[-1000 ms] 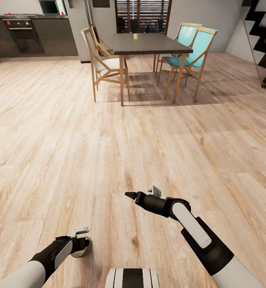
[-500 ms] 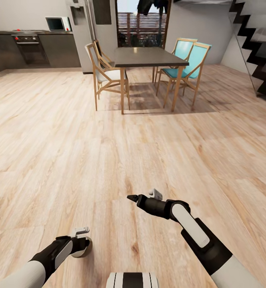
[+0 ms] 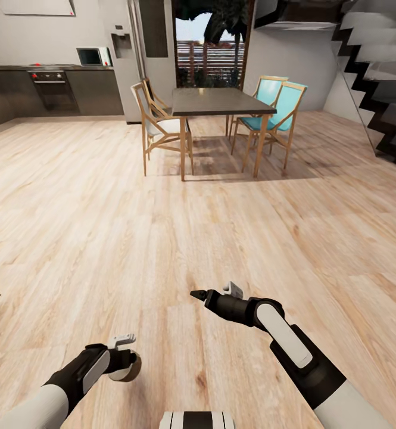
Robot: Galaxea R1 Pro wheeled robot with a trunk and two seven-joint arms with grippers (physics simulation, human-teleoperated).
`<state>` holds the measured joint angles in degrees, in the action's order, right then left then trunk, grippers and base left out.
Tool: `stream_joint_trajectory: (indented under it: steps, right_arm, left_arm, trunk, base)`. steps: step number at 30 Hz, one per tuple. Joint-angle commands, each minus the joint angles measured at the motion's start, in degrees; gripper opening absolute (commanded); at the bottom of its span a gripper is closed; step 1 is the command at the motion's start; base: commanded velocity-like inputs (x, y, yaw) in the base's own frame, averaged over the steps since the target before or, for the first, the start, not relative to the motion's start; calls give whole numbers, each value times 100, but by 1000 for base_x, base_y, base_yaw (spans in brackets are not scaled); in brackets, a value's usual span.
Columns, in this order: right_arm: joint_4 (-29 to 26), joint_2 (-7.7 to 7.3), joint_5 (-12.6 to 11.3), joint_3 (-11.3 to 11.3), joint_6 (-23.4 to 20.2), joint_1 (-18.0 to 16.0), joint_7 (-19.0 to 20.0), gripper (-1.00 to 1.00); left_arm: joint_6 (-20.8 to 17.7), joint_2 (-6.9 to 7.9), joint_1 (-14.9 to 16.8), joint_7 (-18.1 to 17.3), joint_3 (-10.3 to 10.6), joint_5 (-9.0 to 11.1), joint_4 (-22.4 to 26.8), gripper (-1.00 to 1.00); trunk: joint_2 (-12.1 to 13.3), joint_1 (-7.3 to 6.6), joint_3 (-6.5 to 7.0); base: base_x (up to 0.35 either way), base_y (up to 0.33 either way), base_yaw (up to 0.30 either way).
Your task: Place each of the two pumpkins and all three candles from the living room inside a cabinet in the living room (use any cabinet), then make sure every cabinet is closed, and position the cauldron so it is next to a table in the living room.
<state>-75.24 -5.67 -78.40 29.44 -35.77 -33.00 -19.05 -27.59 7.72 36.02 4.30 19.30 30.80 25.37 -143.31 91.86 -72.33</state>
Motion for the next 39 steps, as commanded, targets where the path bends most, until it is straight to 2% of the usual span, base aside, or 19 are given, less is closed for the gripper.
stream_joint_trajectory:
  steps: [1,6,9,11,13,19,29,35,39]
  right_arm:
    - [-8,-4,-61,10,7,-5,-56,100]
    - [-3,-4,-62,10,8,-5,-55,100]
    - [0,-4,-62,10,14,-5,-56,100]
    - [0,-4,-60,10,23,-5,-61,100]
    - [4,-4,-56,10,34,-5,-62,100]
    - [17,-4,-53,10,50,-5,-64,100]
    - [132,-13,-61,3,52,-5,-54,100]
    - [179,-249,-74,2,54,-5,-47,100]
    - [254,-343,-72,1,60,-5,-48,100]
  left_arm:
    - [-72,9,2,42,39,53,43,-100]
    - [-272,17,2,48,10,60,257,-100]
    - [-360,24,2,50,-195,130,315,-100]
    - [-452,26,1,52,-351,160,333,-100]
    - [-528,32,1,53,-422,172,340,-100]
    - [-578,31,1,45,-464,180,345,-100]
    - [-586,52,1,44,-471,181,346,-100]
    - [-589,64,1,44,-471,169,346,-100]
    - [-589,76,1,50,-478,159,346,-100]
  trunk:
    - [-2,-1,-5]
    - [3,-11,84]
    - [7,-19,150]
    - [88,-63,186]
    - [168,-107,222]
    - [409,-239,330]
    - [810,-458,510]
    - [1050,-590,617]
    - [1211,-678,689]
  base:
    - [0,0,0]
    - [0,0,0]
    - [0,0,0]
    - [0,0,0]
    - [0,0,0]
    - [0,0,-68]
    - [0,0,-265]
    - [0,0,-280]
    - [0,0,-280]
